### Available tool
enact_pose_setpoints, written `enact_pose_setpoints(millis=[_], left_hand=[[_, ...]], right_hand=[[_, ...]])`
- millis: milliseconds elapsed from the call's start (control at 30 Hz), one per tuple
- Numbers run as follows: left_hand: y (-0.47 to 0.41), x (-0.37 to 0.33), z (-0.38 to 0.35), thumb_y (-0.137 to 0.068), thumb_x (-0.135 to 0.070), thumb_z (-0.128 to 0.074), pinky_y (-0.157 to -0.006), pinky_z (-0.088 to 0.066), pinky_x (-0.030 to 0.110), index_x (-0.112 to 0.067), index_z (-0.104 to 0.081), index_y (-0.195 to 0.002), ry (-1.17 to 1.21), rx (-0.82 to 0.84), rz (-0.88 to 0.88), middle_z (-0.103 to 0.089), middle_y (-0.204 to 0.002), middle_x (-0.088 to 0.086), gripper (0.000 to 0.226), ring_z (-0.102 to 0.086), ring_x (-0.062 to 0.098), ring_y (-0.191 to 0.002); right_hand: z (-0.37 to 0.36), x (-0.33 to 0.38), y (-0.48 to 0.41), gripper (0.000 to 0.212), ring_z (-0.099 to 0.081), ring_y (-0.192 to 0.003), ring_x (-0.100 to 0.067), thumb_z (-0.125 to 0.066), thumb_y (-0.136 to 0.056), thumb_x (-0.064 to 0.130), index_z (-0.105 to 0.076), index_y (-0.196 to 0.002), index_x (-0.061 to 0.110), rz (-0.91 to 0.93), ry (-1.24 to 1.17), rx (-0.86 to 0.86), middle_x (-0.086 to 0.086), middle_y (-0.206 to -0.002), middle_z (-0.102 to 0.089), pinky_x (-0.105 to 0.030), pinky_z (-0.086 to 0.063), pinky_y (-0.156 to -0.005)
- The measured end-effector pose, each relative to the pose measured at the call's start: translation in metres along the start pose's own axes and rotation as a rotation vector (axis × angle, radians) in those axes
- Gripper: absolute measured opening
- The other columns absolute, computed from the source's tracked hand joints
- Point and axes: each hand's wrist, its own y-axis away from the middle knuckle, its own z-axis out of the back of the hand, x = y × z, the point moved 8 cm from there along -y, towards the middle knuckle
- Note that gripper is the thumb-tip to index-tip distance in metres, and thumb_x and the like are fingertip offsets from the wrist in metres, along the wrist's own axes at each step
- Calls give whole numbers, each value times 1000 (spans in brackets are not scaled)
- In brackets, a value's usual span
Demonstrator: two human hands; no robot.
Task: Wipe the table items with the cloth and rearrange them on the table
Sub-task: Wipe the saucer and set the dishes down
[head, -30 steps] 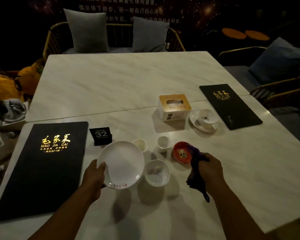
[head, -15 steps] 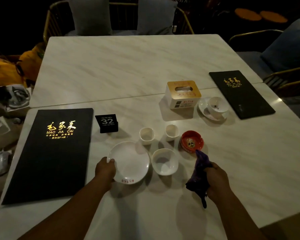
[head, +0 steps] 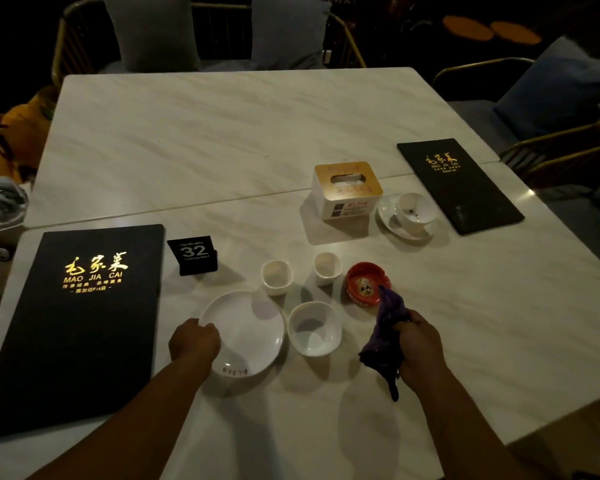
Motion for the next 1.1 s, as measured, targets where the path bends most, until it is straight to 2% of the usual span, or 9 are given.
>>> enact_pose_setpoints(millis=[133, 267, 433, 600, 700, 800, 933, 1000, 1100], left_hand=[[-7, 3, 1, -94, -25, -62, -77, -54, 44, -10, -64, -109, 44, -18, -7, -61, -92, 11, 21, -58, 28, -81], [-10, 9, 1, -90, -24, -67, -67, -50, 40, -11, -66, -113, 77, -41, -26, -67, -99, 14, 26, -58, 28, -79], [-11, 15, -1, -89, -23, -69, -69, -50, 41, -10, -65, -118, 76, -39, -18, -68, -105, 16, 33, -58, 28, -81], [2, -6, 15, -85, -24, -71, -83, -54, 52, -17, -55, -130, 111, -115, 20, -46, -131, 17, 48, -55, 40, -109], [25, -54, 19, -85, -17, -70, -87, -53, 47, -15, -61, -120, 169, -206, -231, -50, -125, 15, 36, -57, 36, -108], [65, -114, 2, -89, -15, -66, -79, -47, 33, -13, -65, -106, 176, -190, -548, -56, -110, 12, 17, -60, 29, -97], [111, -167, -34, -89, -19, -66, -73, -44, 25, -17, -65, -94, 176, -78, -700, -58, -102, 3, 5, -56, 16, -84], [133, -190, -57, -89, -19, -66, -74, -44, 26, -16, -66, -97, 145, -20, -786, -60, -103, 4, 8, -58, 17, -86], [153, -223, -103, -86, -23, -71, -85, -51, 29, -19, -61, -119, -56, 84, -898, -57, -119, 1, 34, -61, 19, -102]], right_hand=[[6, 4, -4, 32, -62, -87, -36, -50, -86, -10, -69, -96, 14, 8, -26, -3, -21, -99, -66, -51, -53, -85], [15, 4, -7, 34, -62, -84, -36, -48, -86, -11, -68, -95, 15, -2, -56, -17, -19, -94, -66, -50, -54, -84], [20, 5, -10, 34, -63, -87, -36, -49, -86, -10, -68, -97, 16, -5, -86, -11, -17, -97, -67, -51, -54, -84], [21, 10, -8, 31, -65, -93, -38, -51, -89, -7, -67, -102, 16, 32, -102, 14, -17, -102, -68, -52, -54, -87], [23, 12, -7, 24, -66, -93, -37, -55, -93, -2, -67, -110, 10, 74, -83, 14, -17, -103, -69, -49, -53, -86], [27, 14, -6, 13, -67, -92, -36, -57, -96, 7, -70, -101, 9, 99, -70, 13, -17, -99, -71, -51, -53, -89], [33, 19, -13, 11, -68, -87, -32, -60, -97, 14, -69, -97, 9, 80, -131, 47, -15, -96, -71, -43, -55, -79], [36, 23, -27, 17, -67, -83, -30, -57, -98, 15, -68, -103, 4, 60, -173, 94, -14, -95, -71, -40, -52, -76], [35, 29, -54, 23, -57, -82, -31, -49, -100, 12, -61, -114, -2, 14, -292, 244, -19, -101, -62, -40, -44, -74]])
